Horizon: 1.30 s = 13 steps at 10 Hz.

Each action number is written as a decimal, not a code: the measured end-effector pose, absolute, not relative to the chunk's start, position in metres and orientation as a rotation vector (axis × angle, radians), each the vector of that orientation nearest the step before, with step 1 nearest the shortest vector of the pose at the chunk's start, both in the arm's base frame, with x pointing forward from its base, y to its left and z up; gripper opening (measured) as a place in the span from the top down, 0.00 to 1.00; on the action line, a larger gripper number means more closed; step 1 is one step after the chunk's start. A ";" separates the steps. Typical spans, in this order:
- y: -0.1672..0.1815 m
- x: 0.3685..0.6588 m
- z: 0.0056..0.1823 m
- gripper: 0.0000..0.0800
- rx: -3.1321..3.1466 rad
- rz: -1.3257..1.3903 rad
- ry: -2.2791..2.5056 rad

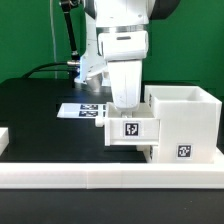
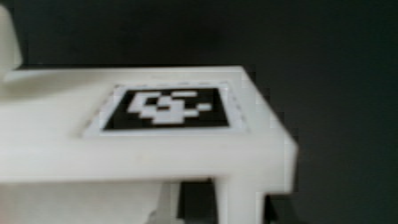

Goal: Assemble drawer

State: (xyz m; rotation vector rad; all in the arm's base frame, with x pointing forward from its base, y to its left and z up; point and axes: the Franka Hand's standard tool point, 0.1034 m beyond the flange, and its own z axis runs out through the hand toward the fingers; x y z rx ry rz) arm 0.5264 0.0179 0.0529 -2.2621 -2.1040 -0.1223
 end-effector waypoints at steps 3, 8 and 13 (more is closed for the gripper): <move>0.020 0.527 0.053 0.95 -2.281 -0.115 -2.081; 0.019 0.526 0.053 0.95 -2.267 -0.091 -2.081; 0.018 0.525 0.053 0.95 -2.276 -0.089 -2.072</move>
Offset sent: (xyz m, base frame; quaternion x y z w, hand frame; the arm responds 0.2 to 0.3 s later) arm 0.0000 0.0000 0.0000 0.0000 0.0000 0.0000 1.0000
